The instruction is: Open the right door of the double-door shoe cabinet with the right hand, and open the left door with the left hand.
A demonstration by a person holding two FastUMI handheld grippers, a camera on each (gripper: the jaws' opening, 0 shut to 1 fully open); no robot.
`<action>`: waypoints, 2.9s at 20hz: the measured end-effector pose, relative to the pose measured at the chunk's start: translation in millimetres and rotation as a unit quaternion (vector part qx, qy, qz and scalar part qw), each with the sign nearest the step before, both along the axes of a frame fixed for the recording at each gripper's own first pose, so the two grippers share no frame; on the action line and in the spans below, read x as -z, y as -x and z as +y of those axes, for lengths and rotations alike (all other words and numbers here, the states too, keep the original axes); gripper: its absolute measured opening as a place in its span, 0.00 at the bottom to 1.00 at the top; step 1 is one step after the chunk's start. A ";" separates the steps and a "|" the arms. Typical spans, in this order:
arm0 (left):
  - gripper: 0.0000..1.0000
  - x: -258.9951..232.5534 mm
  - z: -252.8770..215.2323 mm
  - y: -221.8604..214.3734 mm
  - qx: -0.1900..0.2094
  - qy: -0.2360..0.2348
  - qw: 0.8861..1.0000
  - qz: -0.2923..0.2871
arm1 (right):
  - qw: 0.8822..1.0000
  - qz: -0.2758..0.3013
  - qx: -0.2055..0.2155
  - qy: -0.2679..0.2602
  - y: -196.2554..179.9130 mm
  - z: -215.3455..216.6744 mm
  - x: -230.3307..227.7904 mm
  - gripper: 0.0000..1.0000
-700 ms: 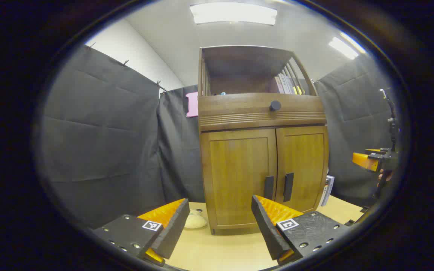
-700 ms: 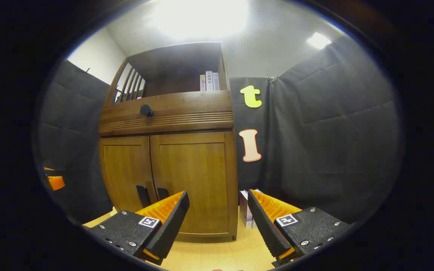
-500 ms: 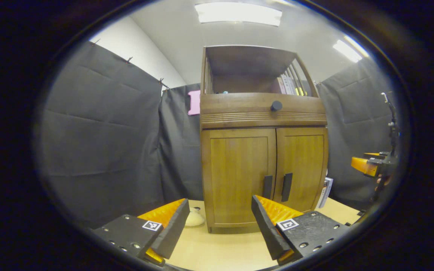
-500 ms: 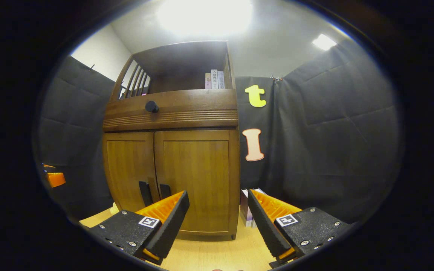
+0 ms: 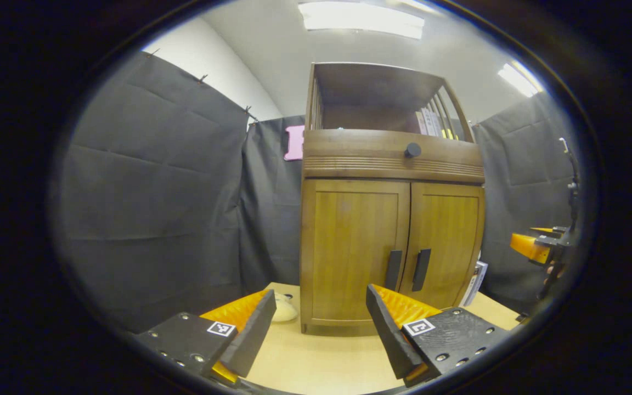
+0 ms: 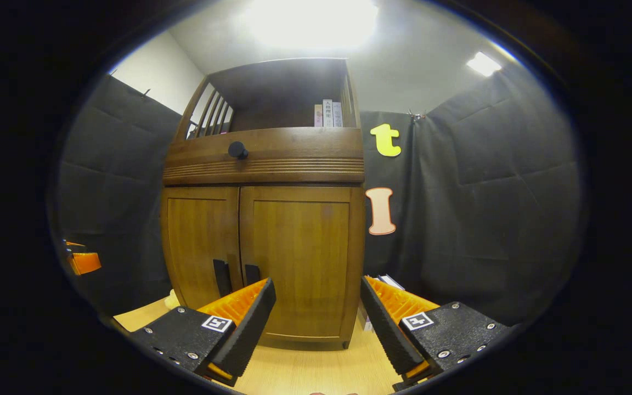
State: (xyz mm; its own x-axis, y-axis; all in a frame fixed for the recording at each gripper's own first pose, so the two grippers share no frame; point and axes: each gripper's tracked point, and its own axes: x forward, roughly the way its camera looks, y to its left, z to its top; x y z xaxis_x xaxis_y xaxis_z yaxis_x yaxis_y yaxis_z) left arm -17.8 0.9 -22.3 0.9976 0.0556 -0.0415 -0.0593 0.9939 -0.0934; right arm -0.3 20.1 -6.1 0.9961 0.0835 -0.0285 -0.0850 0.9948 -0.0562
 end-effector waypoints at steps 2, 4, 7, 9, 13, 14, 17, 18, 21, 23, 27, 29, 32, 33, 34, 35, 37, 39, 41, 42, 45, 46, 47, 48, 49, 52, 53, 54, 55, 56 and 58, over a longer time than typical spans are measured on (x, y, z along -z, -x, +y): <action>0.99 1.6 0.7 1.2 -0.003 0.003 1.000 0.003 | 1.000 0.007 -0.007 -0.002 -2.2 7.0 2.2 0.96; 0.99 3.6 0.2 2.0 -0.009 -0.002 1.000 0.007 | 1.000 0.014 -0.014 -0.004 -2.7 14.0 4.9 0.96; 0.95 8.8 -3.0 2.7 -0.016 -0.010 1.000 0.016 | 1.000 0.023 -0.022 -0.001 -6.5 24.1 14.0 0.96; 0.99 13.3 -4.4 2.7 -0.019 -0.007 1.000 0.022 | 0.999 0.028 -0.029 -0.004 -12.9 33.5 18.8 0.96; 0.99 9.8 -0.7 6.6 -0.033 -0.031 0.998 0.039 | 0.998 0.034 -0.046 -0.005 -31.5 55.0 21.0 0.96; 0.95 11.0 -1.5 7.3 -0.033 -0.032 0.998 0.044 | 0.998 0.036 -0.050 0.000 -36.2 61.5 21.6 0.96; 0.94 15.8 -3.2 7.6 -0.029 -0.004 0.998 0.050 | 0.997 0.030 -0.070 0.013 -52.4 82.1 17.3 0.95; 0.89 17.0 -2.7 7.1 -0.031 0.005 0.998 0.053 | 0.997 0.027 -0.075 0.015 -57.7 88.4 16.3 0.96; 0.95 21.0 -3.4 9.1 -0.044 0.016 0.997 0.066 | 0.996 0.036 -0.084 0.007 -79.1 108.1 17.3 0.96; 0.99 19.7 -1.8 11.0 -0.051 0.019 0.996 0.070 | 0.995 0.044 -0.090 -0.005 -92.0 119.0 21.5 0.96; 0.99 23.6 2.8 12.7 -0.071 0.031 0.994 0.078 | 0.996 0.062 -0.069 0.000 -124.8 123.7 39.0 0.96; 0.99 28.4 5.3 13.6 -0.079 0.038 0.993 0.083 | 0.995 0.078 -0.054 0.003 -131.9 123.6 54.7 0.96; 0.99 35.5 14.6 20.5 -0.095 0.037 0.991 0.092 | 0.994 0.099 -0.050 0.007 -155.4 132.6 71.9 0.96; 0.99 36.4 17.4 21.3 -0.101 0.037 0.990 0.094 | 0.993 0.104 -0.053 0.005 -159.0 134.9 75.9 0.96; 0.99 37.7 18.6 23.1 -0.106 0.040 0.989 0.097 | 0.993 0.104 -0.053 0.009 -163.6 135.7 79.5 0.96; 0.99 37.8 19.4 24.8 -0.110 0.045 0.988 0.100 | 0.994 0.102 -0.048 0.018 -168.7 133.7 82.8 0.96; 0.99 38.2 21.1 25.8 -0.116 0.052 0.986 0.106 | 0.993 0.102 -0.039 0.037 -173.3 134.0 94.1 0.94; 0.99 40.9 26.6 32.0 -0.128 0.045 0.984 0.112 | 0.993 0.103 -0.037 0.038 -178.9 132.6 103.4 0.96; 0.95 42.7 29.7 35.2 -0.133 0.032 0.983 0.119 | 0.992 0.121 -0.030 0.027 -183.9 131.6 108.7 0.94; 0.99 43.2 30.7 35.9 -0.133 0.027 0.983 0.123 | 0.991 0.130 -0.028 0.017 -187.5 133.5 110.2 0.92; 0.99 44.9 28.7 32.4 -0.128 0.019 0.982 0.136 | 0.990 0.141 -0.030 0.003 -195.9 138.5 114.8 0.68; 0.99 45.4 27.7 33.6 -0.128 0.022 0.982 0.140 | 0.989 0.144 -0.036 -0.003 -194.9 142.1 115.4 0.57; 0.99 45.0 27.0 33.1 -0.127 0.027 0.981 0.142 | 0.988 0.147 -0.039 -0.006 -196.1 145.1 117.7 0.47; 0.99 43.7 24.2 36.9 -0.125 0.030 0.981 0.142 | 0.989 0.145 -0.039 -0.004 -196.3 144.8 116.0 0.37; 0.99 42.4 22.7 35.1 -0.124 0.030 0.982 0.141 | 0.988 0.147 -0.038 -0.003 -194.9 143.7 117.2 0.36; 0.99 42.8 17.3 31.1 -0.113 0.026 0.983 0.140 | 0.988 0.147 -0.049 -0.018 -193.7 144.6 116.4 0.32; 0.99 42.4 15.0 29.9 -0.109 0.025 0.984 0.140 | 0.988 0.145 -0.054 -0.015 -192.3 144.2 116.6 0.32; 0.99 41.7 12.8 31.2 -0.105 0.024 0.984 0.140 | 0.988 0.144 -0.059 -0.009 -191.1 143.7 116.2 0.32; 0.99 40.6 11.2 28.7 -0.101 0.025 0.985 0.140 | 0.988 0.143 -0.064 -0.006 -190.6 144.0 114.8 0.31; 0.99 38.0 6.4 26.4 -0.097 0.029 0.985 0.137 | 0.987 0.144 -0.068 -0.007 -191.0 144.1 113.6 0.30; 0.99 35.8 -2.1 19.8 -0.091 0.037 0.986 0.132 | 0.986 0.146 -0.075 -0.014 -191.4 145.0 112.3 0.31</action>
